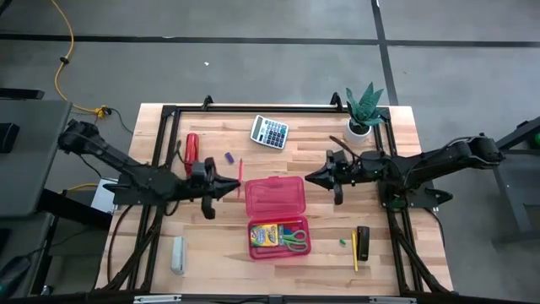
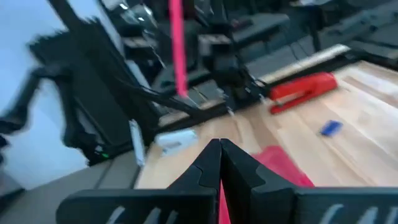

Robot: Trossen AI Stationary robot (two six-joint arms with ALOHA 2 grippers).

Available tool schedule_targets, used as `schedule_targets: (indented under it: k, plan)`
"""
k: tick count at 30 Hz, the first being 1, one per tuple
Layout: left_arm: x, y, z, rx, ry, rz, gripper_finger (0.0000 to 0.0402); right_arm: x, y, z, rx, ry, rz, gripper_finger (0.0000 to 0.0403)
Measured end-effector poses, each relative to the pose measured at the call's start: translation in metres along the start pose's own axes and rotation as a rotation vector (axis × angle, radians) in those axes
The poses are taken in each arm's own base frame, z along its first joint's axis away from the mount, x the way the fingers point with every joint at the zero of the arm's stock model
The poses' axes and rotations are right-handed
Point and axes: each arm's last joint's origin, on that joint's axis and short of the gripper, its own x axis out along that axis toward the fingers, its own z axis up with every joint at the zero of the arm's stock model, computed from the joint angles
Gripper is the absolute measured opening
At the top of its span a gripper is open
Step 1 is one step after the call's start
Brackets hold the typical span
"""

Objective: Pack school essentials
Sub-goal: Put the pink pencil into the pink supply box

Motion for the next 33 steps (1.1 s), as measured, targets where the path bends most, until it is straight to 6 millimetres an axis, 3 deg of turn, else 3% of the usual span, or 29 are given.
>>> schedule_targets:
  k: [7,21,24,33]
  plan:
    - [0.021,0.021,-0.001,-0.002,-0.043,-0.052,0.0000,0.000,0.004,0.007,-0.015,-0.061,0.060,0.0000]
    - [0.029,0.026,-0.004,-0.045,-0.024,-0.052,0.0000,0.009,0.005,0.012,0.109,-0.157,0.015,0.0008]
    - [0.036,0.023,-0.006,-0.041,-0.011,-0.048,0.0000,0.024,0.011,0.017,0.079,-0.136,0.004,0.0035]
    - [0.065,0.013,-0.017,-0.008,0.045,-0.041,0.0000,0.082,0.025,0.037,-0.002,-0.020,-0.040,0.0166]
